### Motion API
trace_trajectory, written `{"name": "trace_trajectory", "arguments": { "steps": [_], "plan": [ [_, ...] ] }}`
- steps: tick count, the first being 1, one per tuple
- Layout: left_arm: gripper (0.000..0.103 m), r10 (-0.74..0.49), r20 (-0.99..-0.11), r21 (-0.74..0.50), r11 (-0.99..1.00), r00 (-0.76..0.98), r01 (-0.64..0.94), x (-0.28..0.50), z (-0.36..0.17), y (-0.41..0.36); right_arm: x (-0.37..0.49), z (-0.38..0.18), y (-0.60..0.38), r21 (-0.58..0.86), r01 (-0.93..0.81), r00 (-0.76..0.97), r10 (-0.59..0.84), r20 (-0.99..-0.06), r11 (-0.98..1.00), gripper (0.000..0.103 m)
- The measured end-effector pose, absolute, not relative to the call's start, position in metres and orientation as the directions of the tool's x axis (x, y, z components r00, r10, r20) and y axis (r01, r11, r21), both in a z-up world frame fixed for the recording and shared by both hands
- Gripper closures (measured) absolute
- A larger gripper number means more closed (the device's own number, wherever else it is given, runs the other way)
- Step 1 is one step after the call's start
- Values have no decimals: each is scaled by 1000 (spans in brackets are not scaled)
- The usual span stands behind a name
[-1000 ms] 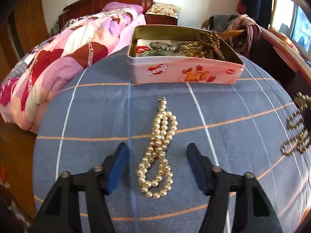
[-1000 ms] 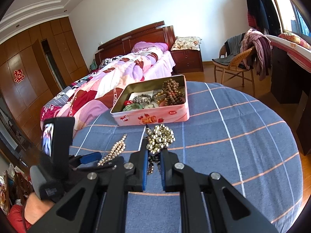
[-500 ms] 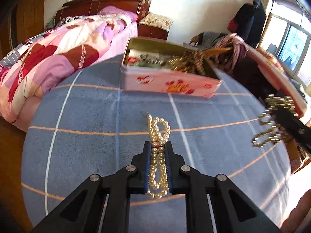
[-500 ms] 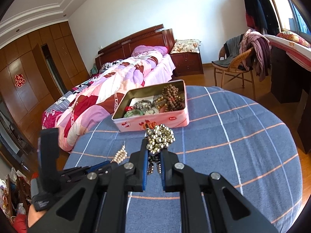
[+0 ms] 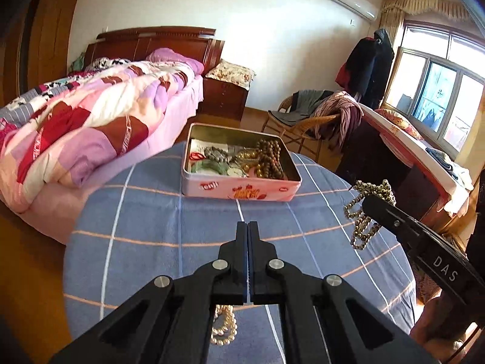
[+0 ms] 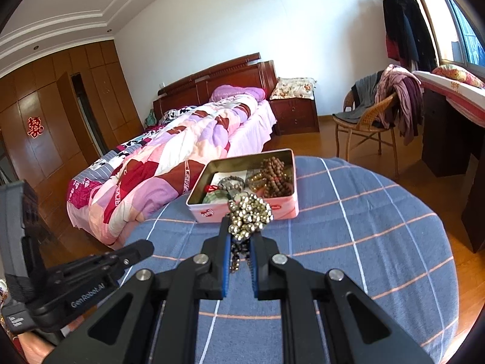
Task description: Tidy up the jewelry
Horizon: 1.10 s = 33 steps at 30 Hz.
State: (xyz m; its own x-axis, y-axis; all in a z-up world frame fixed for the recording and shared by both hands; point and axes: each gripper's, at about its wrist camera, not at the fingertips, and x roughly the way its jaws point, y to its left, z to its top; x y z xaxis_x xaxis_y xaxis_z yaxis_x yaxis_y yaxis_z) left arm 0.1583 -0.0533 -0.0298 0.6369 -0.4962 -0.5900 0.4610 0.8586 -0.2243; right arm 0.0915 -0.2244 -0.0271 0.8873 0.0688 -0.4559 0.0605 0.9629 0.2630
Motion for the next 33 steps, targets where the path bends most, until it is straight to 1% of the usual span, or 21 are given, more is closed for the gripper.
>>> {"name": "trace_trajectory", "arguments": {
  "steps": [3,6,7,8,9,10,11,13,16,17,18,19,20,22,24,28,33],
  "plan": [
    [103,-483,-627,-202,859,612,471,167,-37,-53,93,-28,-226,256,67,885,61,-462,964,89],
    [102,-466,-691,-192,856,552,481,172,-54,-52,94,-32,-228,264,70,881,64,-469,962,89],
    [98,-452,-721,-184,855,525,484,174,-63,-53,95,-35,-229,267,72,878,66,-473,961,89],
    [88,-442,-741,-178,855,506,486,174,-71,-54,95,-35,-229,269,72,877,67,-475,961,89],
    [81,-433,-762,-178,855,481,488,174,-79,-57,97,-37,-229,272,71,874,72,-480,960,89],
    [65,-431,-778,-182,851,457,493,172,-88,-59,97,-38,-229,275,70,873,74,-482,959,89],
    [51,-432,-783,-183,847,447,499,170,-93,-61,97,-39,-229,278,69,872,77,-484,958,89],
    [44,-421,-787,-164,848,451,505,166,-101,-65,97,-40,-230,279,67,870,80,-486,958,89],
    [44,-383,-804,-126,857,454,499,166,-111,-72,95,-40,-231,282,67,869,82,-487,957,89],
    [54,-363,-813,-106,861,454,498,167,-115,-74,94,-40,-232,284,70,870,80,-486,956,89],
    [59,-340,-813,-72,864,472,498,165,-116,-75,94,-40,-234,286,73,871,79,-485,955,89],
    [71,-308,-816,-25,864,490,502,163,-117,-78,94,-39,-235,290,75,871,79,-485,954,89],
    [78,-301,-816,-9,861,494,508,162,-116,-79,93,-39,-236,294,78,872,78,-484,953,89],
    [89,-311,-818,-30,863,483,504,164,-116,-77,94,-40,-237,300,82,871,78,-485,950,89],
    [90,-334,-815,-54,858,474,510,165,-117,-75,94,-40,-239,308,83,870,82,-486,948,89],
    [90,-450,-781,-212,844,433,493,169,-116,-61,93,-41,-239,305,80,873,81,-481,949,89],
    [90,-532,-711,-284,816,461,504,168,-94,-59,92,-38,-240,301,81,881,73,-468,950,89]
  ]
}}
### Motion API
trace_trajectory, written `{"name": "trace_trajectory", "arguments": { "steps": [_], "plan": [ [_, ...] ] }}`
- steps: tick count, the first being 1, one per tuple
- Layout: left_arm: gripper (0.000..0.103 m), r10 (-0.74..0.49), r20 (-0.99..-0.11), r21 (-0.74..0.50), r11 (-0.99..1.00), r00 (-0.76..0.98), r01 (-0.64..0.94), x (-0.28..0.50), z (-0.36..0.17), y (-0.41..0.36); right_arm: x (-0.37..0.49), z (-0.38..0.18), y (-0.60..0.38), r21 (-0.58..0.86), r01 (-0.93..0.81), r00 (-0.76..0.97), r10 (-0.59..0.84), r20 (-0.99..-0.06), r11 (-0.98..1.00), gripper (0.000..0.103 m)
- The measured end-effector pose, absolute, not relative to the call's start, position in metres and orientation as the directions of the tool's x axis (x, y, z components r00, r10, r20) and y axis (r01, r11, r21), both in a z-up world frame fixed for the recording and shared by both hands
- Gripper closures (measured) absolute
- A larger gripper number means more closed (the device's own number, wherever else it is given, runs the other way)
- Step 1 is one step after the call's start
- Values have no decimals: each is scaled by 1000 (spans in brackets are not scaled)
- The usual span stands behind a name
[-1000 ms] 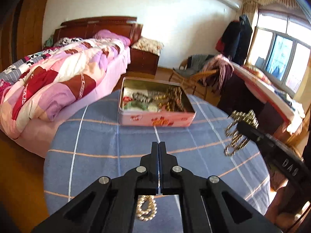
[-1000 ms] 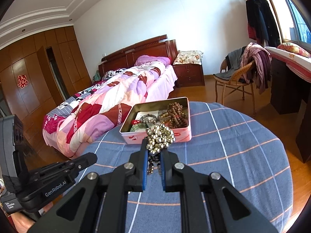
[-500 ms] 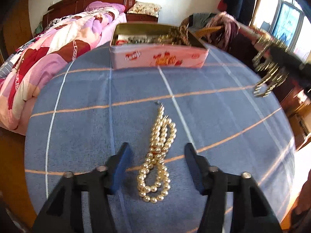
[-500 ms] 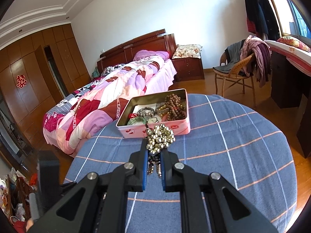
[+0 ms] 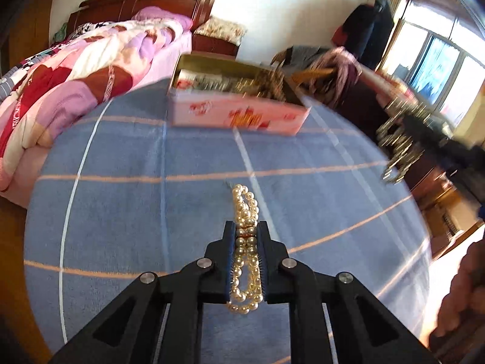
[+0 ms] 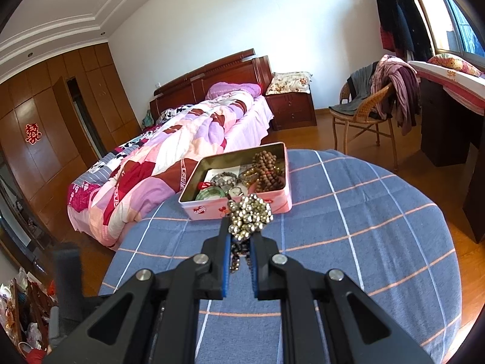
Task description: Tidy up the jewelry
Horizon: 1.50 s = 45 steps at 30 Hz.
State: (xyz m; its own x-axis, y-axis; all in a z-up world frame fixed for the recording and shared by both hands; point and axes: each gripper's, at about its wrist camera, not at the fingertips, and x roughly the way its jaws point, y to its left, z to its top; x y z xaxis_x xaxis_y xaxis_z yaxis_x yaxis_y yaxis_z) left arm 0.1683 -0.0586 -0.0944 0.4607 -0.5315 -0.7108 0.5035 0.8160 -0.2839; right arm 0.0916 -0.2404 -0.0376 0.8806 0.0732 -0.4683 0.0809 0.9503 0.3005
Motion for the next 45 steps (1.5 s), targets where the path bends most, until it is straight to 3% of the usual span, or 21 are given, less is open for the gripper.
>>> {"name": "trace_trajectory", "arguments": {
  "steps": [13,22,28,34,41,45],
  "plan": [
    [90,-611,-553,-307,781,566,544,171,-27,-56,102,-28,-242,293,62,889,81,-451,954,89],
    [90,-608,-419,-284,793,674,539,219,14,-65,149,12,-244,254,18,934,74,-350,967,89],
    [90,-589,-367,-293,808,720,512,271,18,-80,202,15,-249,215,24,942,49,-332,976,89],
    [90,-561,-393,-287,827,728,483,313,-7,-99,253,-16,-259,212,58,913,34,-405,976,89],
    [90,-507,-503,-254,861,699,442,340,-54,-123,291,-60,-270,254,57,856,83,-510,966,86],
    [90,-446,-589,-218,890,674,399,344,-70,-130,288,-72,-276,273,74,853,81,-516,959,60]
  ]
}}
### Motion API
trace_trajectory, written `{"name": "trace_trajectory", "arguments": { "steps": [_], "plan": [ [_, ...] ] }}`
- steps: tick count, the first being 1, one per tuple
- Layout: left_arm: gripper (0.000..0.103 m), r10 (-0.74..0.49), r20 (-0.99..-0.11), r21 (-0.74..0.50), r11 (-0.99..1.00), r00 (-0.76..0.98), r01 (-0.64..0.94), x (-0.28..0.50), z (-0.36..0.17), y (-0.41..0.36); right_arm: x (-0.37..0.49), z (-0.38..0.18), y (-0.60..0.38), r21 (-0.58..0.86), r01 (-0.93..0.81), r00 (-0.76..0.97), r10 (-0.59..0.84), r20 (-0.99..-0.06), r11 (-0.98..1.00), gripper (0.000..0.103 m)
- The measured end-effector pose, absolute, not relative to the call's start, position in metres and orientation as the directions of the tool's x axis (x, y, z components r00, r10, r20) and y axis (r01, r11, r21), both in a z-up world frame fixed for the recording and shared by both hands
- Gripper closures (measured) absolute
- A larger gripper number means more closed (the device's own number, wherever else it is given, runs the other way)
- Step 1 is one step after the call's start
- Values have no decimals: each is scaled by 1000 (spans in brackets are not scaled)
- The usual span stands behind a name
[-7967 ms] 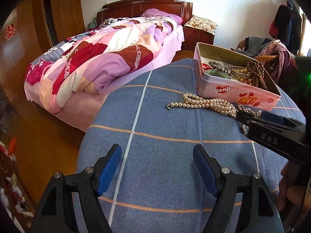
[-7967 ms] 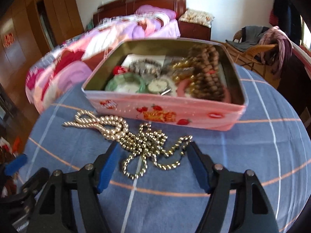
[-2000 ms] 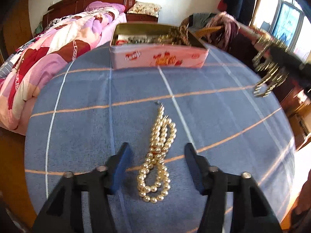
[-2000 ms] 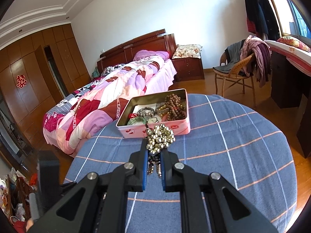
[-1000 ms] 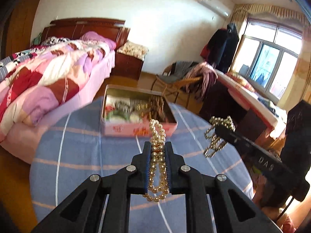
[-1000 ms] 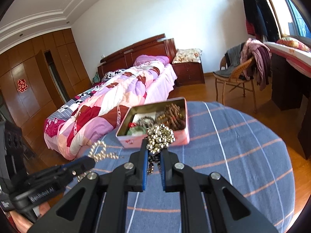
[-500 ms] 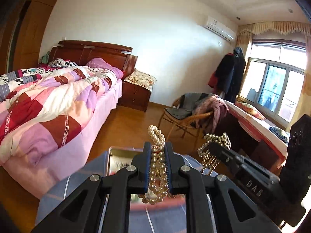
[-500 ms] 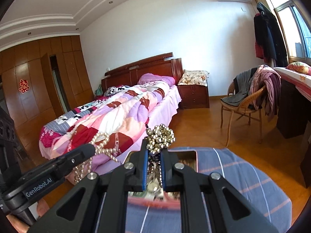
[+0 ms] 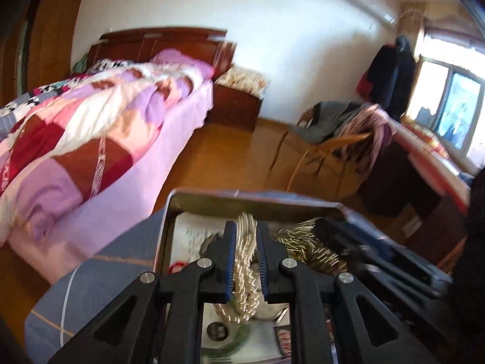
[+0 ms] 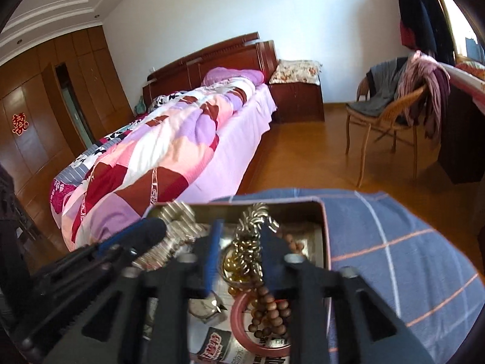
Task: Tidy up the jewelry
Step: 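Carry the pearls with the left tool and gold chain with the right tool into the tin, releasing both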
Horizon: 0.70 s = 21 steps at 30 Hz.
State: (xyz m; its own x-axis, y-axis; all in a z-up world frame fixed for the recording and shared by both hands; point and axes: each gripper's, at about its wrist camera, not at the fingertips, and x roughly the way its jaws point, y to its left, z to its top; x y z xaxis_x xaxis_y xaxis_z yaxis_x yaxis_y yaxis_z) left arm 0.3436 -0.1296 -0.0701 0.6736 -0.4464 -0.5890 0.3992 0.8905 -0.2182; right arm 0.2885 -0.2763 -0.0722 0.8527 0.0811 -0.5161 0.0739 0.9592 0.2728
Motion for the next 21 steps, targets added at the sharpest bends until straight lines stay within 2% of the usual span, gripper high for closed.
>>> {"name": "trace_trajectory", "arguments": {
  "steps": [1,3,5,7,8,10,16,21],
  "plan": [
    [89,-439,-609,-219,893,661,392,344,-72,-130,281,-74,-279,286,77,862,80,-500,955,56],
    [80,-417,-626,-204,903,658,378,341,-73,-133,276,-70,-282,294,79,871,77,-485,952,54],
    [50,-376,-624,-166,921,685,354,337,-72,-133,270,-65,-284,295,85,883,65,-465,952,54],
    [34,-359,-614,-149,927,703,344,333,-71,-133,267,-61,-285,303,91,893,57,-447,949,53],
    [33,-353,-606,-143,930,713,339,333,-70,-133,269,-60,-286,307,94,895,55,-443,947,52],
    [33,-333,-604,-121,936,724,330,331,-68,-133,271,-59,-285,300,105,897,40,-440,948,41],
    [33,-305,-618,-111,946,725,304,333,-70,-130,270,-60,-284,282,147,900,-10,-436,948,25],
    [33,-259,-622,-72,959,739,275,328,-72,-128,263,-62,-287,251,196,892,-66,-447,948,24]
  ]
}}
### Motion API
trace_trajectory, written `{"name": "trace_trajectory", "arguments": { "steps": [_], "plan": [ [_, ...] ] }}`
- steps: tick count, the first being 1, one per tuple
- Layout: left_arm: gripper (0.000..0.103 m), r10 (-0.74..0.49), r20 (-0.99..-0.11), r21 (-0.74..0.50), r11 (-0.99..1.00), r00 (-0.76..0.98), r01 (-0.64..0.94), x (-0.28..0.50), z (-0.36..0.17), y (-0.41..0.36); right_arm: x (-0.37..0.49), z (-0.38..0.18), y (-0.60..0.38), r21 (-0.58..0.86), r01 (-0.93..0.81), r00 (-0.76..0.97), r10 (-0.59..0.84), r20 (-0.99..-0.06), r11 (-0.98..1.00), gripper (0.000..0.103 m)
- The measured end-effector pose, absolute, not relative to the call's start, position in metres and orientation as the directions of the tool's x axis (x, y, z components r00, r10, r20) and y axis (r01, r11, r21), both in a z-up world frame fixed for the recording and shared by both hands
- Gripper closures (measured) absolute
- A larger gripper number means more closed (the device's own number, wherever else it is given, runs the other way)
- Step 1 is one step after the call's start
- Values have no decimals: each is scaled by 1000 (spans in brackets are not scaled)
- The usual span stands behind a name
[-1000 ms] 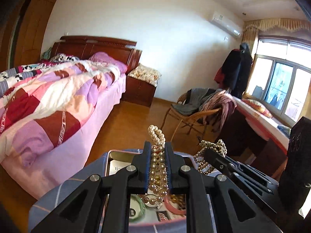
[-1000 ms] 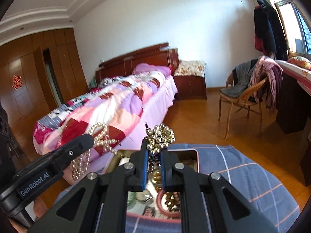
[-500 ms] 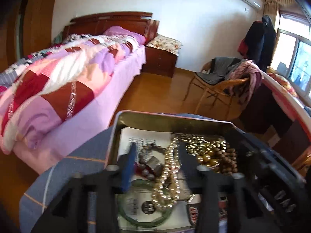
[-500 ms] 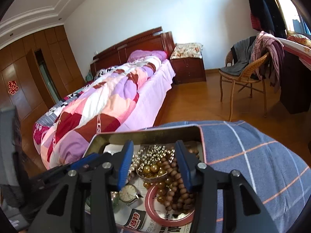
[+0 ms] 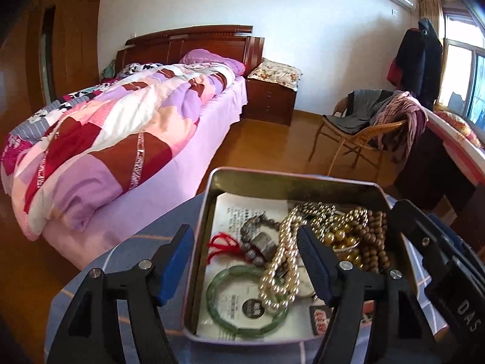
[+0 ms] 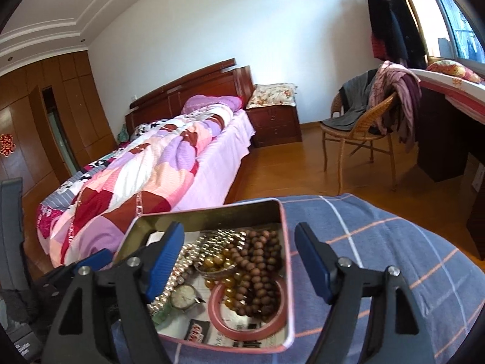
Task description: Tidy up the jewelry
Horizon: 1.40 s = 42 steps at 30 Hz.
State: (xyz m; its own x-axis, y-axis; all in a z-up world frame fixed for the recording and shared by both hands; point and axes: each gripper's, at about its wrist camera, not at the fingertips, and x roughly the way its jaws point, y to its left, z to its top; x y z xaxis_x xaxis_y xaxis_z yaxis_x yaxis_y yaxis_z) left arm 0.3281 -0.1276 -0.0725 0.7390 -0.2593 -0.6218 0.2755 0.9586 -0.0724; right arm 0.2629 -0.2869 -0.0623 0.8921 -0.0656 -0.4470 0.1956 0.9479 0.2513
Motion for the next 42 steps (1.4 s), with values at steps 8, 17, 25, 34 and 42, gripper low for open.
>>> {"name": "trace_trajectory", "arguments": {
  "steps": [8,17,25,34,42],
  "plan": [
    [33,-189,-611,-5,972,768,235,308,-73,-118,247,-68,-288,264,219,877,-71,-475,939,15],
    [33,-158,-598,40,973,786,226,259,-65,-104,197,-53,-277,261,229,886,-90,-455,938,9],
    [31,-147,-535,59,976,832,211,201,-38,-84,122,-26,-258,219,249,927,-167,-335,943,1],
    [17,-119,-459,95,979,881,182,146,-19,-73,75,-5,-243,184,245,944,-191,-267,952,0],
    [11,-112,-411,113,978,905,173,115,-9,-70,56,4,-239,193,238,952,-190,-238,952,0]
  ]
}}
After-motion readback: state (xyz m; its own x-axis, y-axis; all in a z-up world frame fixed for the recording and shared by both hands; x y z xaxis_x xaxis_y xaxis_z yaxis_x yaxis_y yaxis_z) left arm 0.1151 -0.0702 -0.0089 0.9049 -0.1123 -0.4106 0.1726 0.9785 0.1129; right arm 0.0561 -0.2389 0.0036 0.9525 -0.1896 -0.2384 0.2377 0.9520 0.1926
